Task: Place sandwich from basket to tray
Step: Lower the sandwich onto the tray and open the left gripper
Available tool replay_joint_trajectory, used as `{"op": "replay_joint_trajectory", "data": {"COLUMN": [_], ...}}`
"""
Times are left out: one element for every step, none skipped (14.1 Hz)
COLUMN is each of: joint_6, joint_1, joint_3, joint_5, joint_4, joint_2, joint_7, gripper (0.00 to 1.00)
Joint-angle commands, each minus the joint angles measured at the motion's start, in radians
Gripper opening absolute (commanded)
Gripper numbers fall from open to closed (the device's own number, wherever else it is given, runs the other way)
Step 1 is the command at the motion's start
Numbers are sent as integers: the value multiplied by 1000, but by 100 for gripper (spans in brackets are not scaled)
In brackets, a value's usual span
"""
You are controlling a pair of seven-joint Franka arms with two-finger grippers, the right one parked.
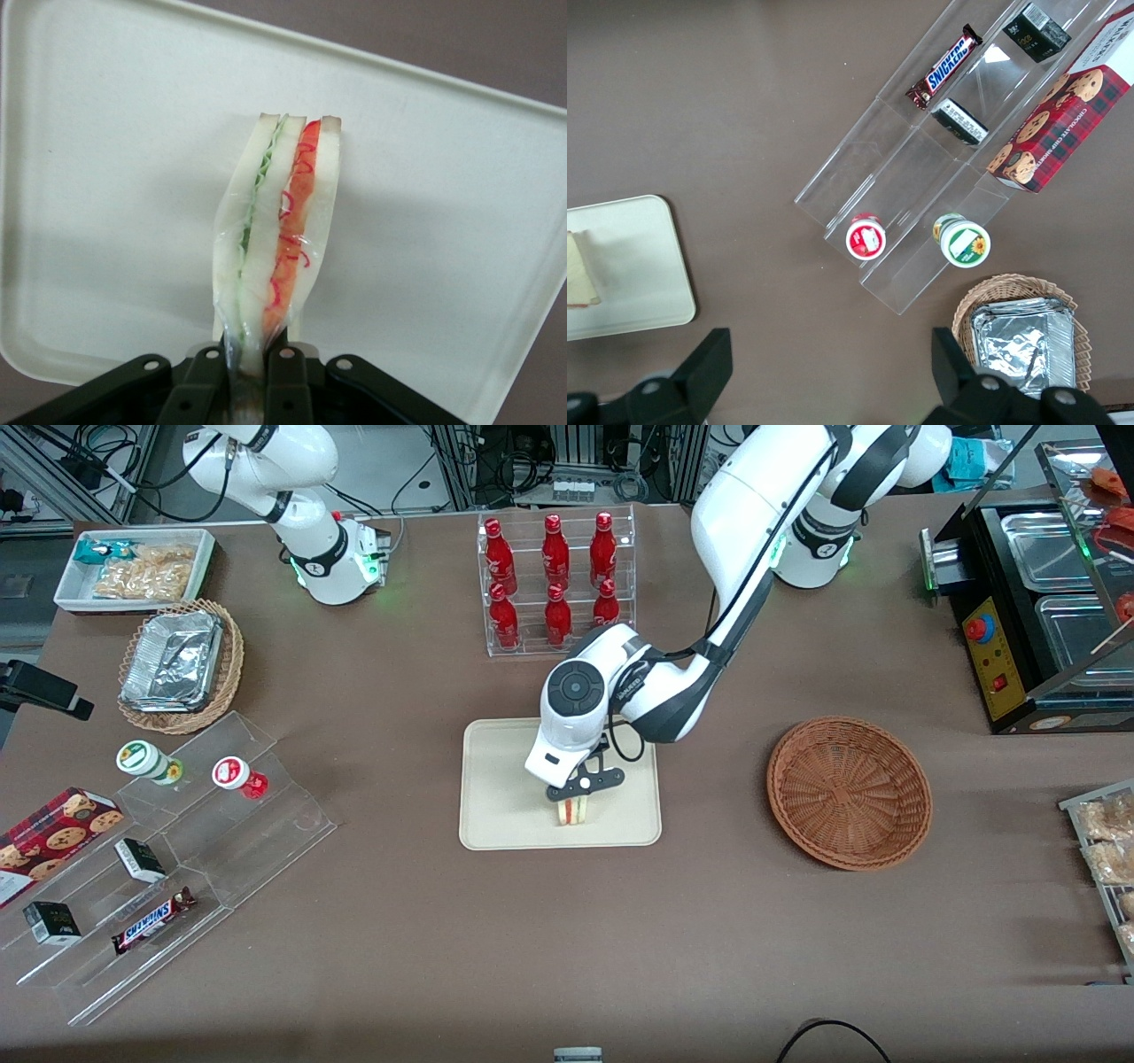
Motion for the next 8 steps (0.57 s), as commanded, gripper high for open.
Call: {"op": "replay_joint_trajectory", "data": {"joint_6": [-5,-3,-5,-3,-3,-5,-5,-6], "joint_1": [-7,-8,-8,-7,-8,-8,-8,-8], "joint_3": [-8,-8,-9,-9,-9,-8,-9,-9], "joint_5": [-14,-12,-12,-15,-15,-15,-14,-12], "joint_4": [32,31,31,32,32,32,32,34], "joint_2": [22,26,33,33,31,30,27,20], "joint_7": [-1,0,-3,-11,-17,-17,-17,-15], "gripper": [1,2,10,45,99,100,100,100]}}
